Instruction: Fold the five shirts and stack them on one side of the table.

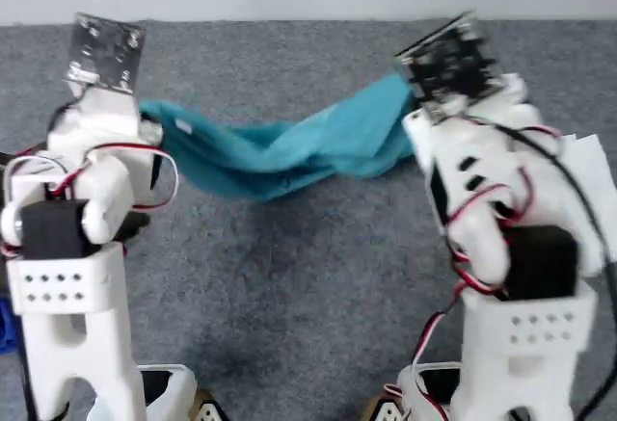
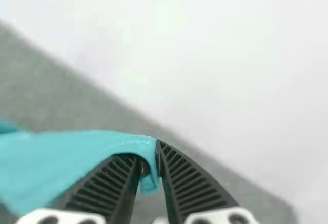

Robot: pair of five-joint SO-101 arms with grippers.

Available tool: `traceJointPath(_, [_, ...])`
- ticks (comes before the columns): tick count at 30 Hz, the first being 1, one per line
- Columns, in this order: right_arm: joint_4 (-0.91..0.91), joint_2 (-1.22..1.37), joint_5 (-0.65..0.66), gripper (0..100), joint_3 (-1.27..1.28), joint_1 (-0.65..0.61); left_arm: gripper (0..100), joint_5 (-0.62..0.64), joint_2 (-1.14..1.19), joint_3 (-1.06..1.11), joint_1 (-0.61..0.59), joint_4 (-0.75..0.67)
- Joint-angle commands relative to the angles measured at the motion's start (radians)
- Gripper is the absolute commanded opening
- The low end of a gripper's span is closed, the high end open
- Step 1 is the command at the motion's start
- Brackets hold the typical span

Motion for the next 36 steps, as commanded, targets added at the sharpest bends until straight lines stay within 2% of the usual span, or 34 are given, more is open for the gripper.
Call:
traceJointPath(1, [0.001,0.053,-0.029,1.0,-0.187,0.054,1,0.012,-0.023,-0.134,0.009,-0.072])
traceJointPath(8, [0.001,0.171,-0.028,1.0,-0.436,0.065,1,0.012,-0.025,-0.211,0.009,-0.259])
traceJointPath(17, [0.097,0.174,-0.023,1.0,-0.707,0.065,1,0.012,-0.026,-0.38,0.009,-0.245])
traceJointPath(20, [0.157,0.173,-0.023,1.0,-0.827,0.065,1,0.012,-0.026,-0.499,0.014,-0.14])
traceJointPath(26, [0.266,0.173,-0.023,1.0,-1.019,0.065,1,0.012,-0.026,-0.756,0.118,0.103])
traceJointPath(31, [0.309,0.173,-0.021,1.0,-1.154,0.071,1,0.012,-0.026,-0.943,0.144,0.213])
traceJointPath(36, [0.354,0.173,-0.028,1.0,-1.201,0.196,1,0.012,-0.026,-1.055,0.138,0.321])
